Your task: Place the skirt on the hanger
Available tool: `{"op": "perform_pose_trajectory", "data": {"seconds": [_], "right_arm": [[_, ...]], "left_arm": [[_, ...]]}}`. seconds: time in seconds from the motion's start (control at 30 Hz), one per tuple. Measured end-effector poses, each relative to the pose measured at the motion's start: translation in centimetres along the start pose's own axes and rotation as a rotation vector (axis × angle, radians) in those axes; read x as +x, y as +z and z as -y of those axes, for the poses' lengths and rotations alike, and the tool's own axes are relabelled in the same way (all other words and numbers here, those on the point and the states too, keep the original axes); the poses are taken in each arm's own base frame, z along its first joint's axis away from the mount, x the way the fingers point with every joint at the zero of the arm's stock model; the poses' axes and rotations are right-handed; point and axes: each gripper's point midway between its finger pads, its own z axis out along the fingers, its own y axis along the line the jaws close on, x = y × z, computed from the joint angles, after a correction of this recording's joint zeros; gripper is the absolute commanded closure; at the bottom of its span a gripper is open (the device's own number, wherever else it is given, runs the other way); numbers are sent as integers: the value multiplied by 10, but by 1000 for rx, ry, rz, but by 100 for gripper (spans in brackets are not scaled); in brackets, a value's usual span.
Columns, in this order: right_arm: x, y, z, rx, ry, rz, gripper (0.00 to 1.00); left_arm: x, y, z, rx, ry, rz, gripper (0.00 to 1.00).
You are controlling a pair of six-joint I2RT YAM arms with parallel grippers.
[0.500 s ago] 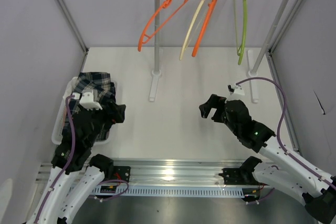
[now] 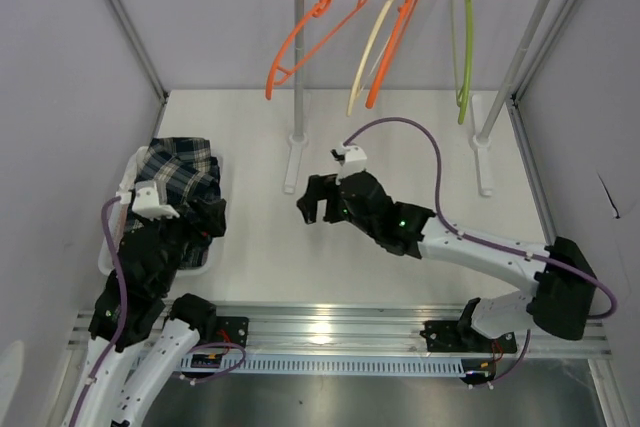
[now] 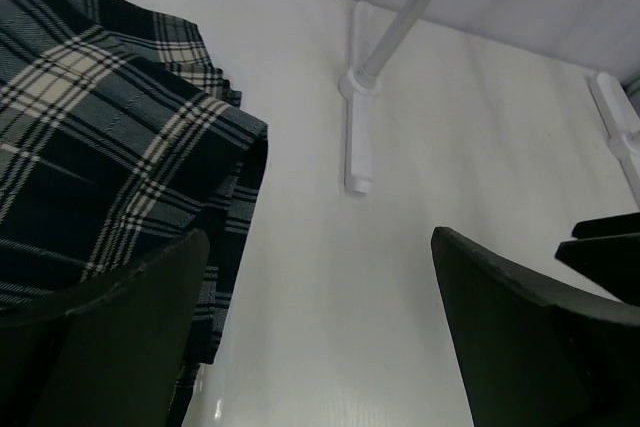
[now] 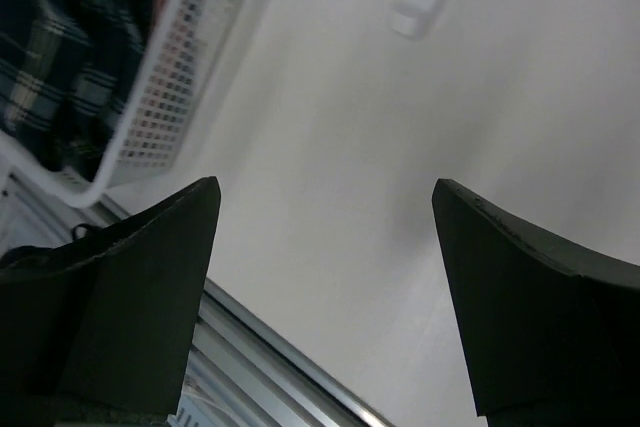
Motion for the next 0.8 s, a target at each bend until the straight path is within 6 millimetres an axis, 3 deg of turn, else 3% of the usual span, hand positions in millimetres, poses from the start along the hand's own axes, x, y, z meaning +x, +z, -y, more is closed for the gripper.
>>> {"op": "perform_pose_trajectory", "data": {"seconds": [0.13,0.37,0.5,0.7,0.77,0.8], "right_arm": [[-7,34,-49,-115,-7,11,9],[-4,106,-130,-307,-29,6,9],[6,138,-168,-404,-34,1,10],[14,173,-206,-481,-35,2,11],[17,181,-212,-487,-37,0,15],[17,186,-215,-488,-37,-1,24]], "left_arm": [[-23,-14,-10,-69,-50,65,1],[-74,-34,-5,-96,-147,150,1],[-81,-41,-4,-92,-165,156,1],[-87,-48,-2,-87,-165,152,1],[-87,-48,-2,-85,-163,146,1],[-86,-48,-2,-84,-161,141,1]]}}
